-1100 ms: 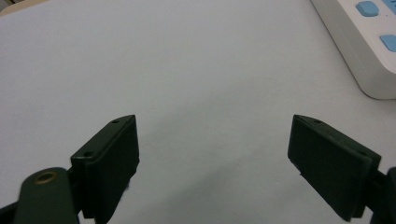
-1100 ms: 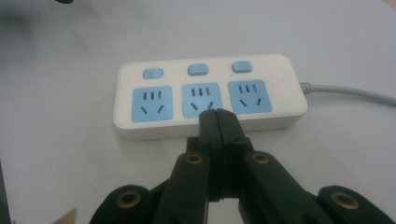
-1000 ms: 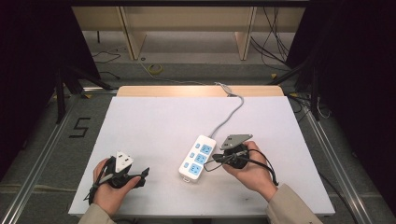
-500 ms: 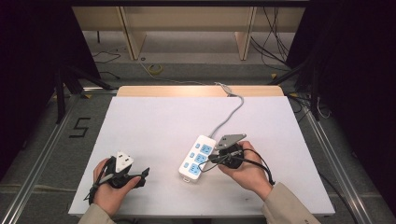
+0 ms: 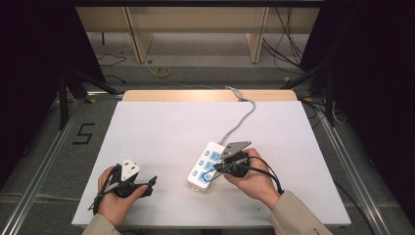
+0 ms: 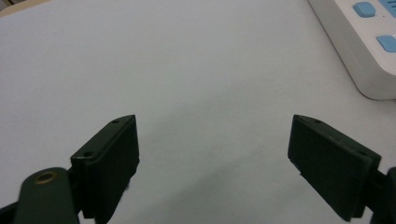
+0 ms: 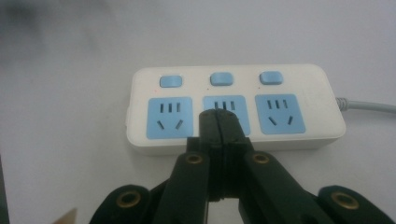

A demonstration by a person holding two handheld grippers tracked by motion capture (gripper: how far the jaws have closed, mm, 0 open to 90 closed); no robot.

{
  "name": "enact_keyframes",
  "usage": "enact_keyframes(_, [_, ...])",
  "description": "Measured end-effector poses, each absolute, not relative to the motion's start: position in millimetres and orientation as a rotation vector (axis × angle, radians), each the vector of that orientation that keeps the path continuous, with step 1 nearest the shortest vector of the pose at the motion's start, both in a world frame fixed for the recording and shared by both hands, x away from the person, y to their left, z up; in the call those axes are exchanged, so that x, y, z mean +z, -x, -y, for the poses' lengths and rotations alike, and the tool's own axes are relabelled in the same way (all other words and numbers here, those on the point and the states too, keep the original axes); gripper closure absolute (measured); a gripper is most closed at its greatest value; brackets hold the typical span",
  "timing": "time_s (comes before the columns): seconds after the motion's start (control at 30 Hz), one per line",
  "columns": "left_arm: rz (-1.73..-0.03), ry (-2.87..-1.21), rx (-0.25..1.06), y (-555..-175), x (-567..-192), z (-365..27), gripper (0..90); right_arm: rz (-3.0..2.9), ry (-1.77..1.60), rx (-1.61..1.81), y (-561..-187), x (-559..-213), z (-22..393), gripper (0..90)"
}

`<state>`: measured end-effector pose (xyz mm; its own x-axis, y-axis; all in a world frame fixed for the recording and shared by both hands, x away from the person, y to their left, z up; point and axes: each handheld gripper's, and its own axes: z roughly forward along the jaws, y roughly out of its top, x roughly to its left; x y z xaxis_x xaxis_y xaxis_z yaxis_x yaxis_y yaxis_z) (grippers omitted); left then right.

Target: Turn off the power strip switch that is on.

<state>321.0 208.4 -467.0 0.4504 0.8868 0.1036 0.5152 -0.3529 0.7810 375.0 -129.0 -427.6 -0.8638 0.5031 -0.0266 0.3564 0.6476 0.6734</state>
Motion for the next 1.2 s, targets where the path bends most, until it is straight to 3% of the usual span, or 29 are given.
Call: enact_keyframes(1.2, [-1.168,-2.019,0.69,-321.0,-467.4,-208.0,16.0,-2.711,-0.629,1.002,-382.7,-432.5,93.2,90.0])
